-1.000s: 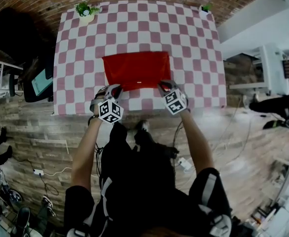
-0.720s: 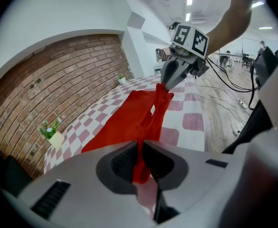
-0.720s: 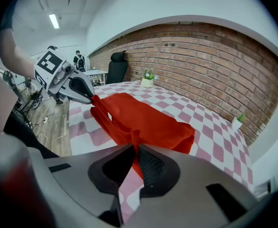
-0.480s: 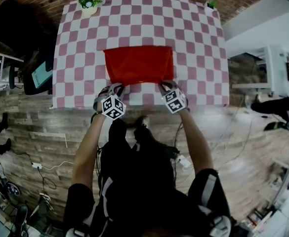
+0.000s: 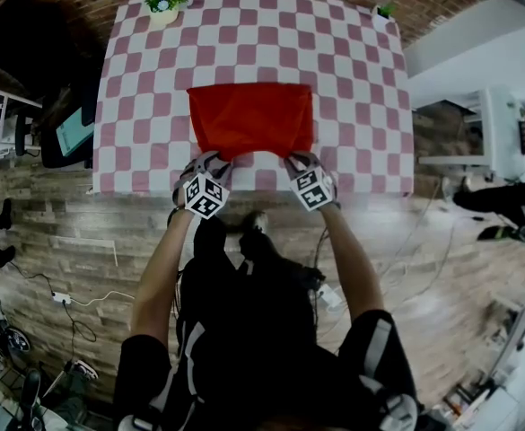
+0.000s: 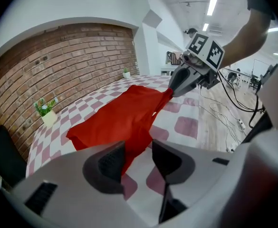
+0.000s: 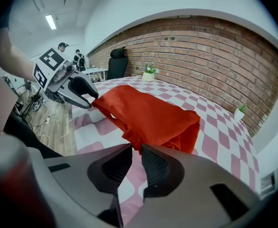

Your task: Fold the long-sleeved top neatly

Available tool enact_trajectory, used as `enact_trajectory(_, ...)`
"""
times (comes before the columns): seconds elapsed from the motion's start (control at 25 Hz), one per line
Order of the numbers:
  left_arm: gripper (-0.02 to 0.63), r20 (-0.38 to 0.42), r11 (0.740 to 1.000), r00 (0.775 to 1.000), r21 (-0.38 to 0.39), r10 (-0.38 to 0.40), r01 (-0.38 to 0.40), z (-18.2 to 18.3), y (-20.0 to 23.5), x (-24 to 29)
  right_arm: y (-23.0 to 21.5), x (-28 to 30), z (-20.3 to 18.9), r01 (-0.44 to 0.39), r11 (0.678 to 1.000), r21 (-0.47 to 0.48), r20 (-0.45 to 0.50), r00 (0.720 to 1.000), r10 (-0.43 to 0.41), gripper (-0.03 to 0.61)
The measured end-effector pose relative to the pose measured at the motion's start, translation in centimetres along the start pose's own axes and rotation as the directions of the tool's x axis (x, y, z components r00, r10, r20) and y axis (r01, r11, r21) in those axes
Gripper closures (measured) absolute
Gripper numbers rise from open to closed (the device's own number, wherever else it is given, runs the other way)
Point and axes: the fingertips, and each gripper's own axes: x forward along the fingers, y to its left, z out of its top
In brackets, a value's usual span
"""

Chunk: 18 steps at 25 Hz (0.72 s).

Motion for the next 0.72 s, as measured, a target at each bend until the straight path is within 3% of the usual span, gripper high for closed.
enact_trajectory(0.24,0.442,0.031,0.998,0.999,-0.058,0.019,-0.017,0.8,0.0,-1.5,0.1,-1.2,-0.4,-0.003,1.0,0.03,0.025,1.0,0.003,0.505)
enact_trajectory(0.4,0.442,0.075,0.995,0.997,-0.094,0.025,-0.018,1.9,0.0,-3.5,-0.6,-3.3,0.9,0.019,0.997,0.078,0.118,0.993,-0.028,0.502)
enact_trajectory(0.6,0.463,0.148,0.983,0.986,-0.176,0.076,-0.049,4.4,0.2,-6.9,-0.4,-8.3,4.5,0.03,0.987,0.156,0.266,0.961,-0.072,0.527)
enact_trajectory(0.72,0.562,0.227,0.966,0.96,-0.235,0.166,-0.111,7.2,1.0,-9.9,-1.3,-11.2,6.5,0.044,0.967,0.252,0.375,0.917,-0.139,0.556)
